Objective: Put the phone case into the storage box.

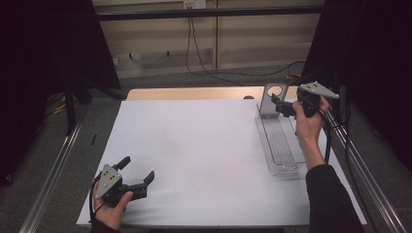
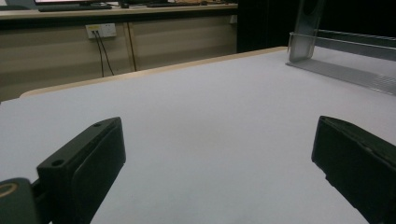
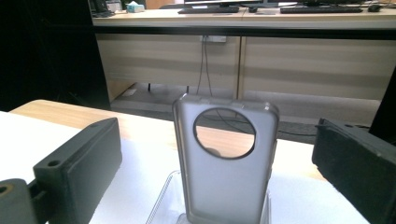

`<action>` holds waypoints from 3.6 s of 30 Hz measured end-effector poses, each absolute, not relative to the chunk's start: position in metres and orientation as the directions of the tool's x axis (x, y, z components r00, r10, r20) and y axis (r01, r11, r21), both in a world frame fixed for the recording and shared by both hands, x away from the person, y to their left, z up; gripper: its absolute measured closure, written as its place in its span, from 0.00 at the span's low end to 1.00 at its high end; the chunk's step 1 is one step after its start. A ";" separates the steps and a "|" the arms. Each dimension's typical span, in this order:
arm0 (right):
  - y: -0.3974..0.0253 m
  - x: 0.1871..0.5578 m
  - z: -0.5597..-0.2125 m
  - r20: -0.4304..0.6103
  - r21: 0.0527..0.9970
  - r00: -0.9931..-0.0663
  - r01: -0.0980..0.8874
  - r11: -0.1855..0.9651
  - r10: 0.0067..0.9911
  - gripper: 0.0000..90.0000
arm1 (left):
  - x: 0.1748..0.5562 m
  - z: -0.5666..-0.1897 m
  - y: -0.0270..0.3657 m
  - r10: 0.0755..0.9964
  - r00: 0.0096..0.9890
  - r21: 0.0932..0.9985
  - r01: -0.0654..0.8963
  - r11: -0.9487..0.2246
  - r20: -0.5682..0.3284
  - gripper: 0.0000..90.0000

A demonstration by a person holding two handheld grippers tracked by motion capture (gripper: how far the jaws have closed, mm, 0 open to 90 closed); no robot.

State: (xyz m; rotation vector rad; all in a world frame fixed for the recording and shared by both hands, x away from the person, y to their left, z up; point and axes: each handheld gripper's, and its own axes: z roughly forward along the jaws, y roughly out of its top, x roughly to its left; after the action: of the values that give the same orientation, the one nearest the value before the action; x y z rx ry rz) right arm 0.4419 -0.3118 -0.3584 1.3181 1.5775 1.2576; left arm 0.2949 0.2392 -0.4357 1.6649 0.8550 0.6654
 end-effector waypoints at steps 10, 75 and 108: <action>-0.310 0.428 -0.369 0.036 0.966 -0.252 0.258 0.031 0.967 0.01 | 0.294 -0.434 0.241 0.815 0.579 0.972 0.194 -0.135 -0.002 0.03; -0.313 0.313 -0.405 0.059 0.975 -0.308 0.224 0.012 0.950 0.01 | 0.292 -0.432 0.243 0.819 0.573 0.978 0.187 -0.095 -0.030 0.03; -0.318 0.263 -0.423 0.072 0.972 -0.272 0.237 -0.006 0.960 0.01 | 0.288 -0.433 0.242 0.821 0.570 0.975 0.200 -0.093 -0.039 0.03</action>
State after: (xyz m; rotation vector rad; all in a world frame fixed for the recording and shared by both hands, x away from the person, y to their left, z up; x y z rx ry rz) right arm 0.2625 -0.3178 -0.4233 1.2673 1.5802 1.3272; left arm 0.2877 0.2419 -0.4328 1.6150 0.8768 0.6508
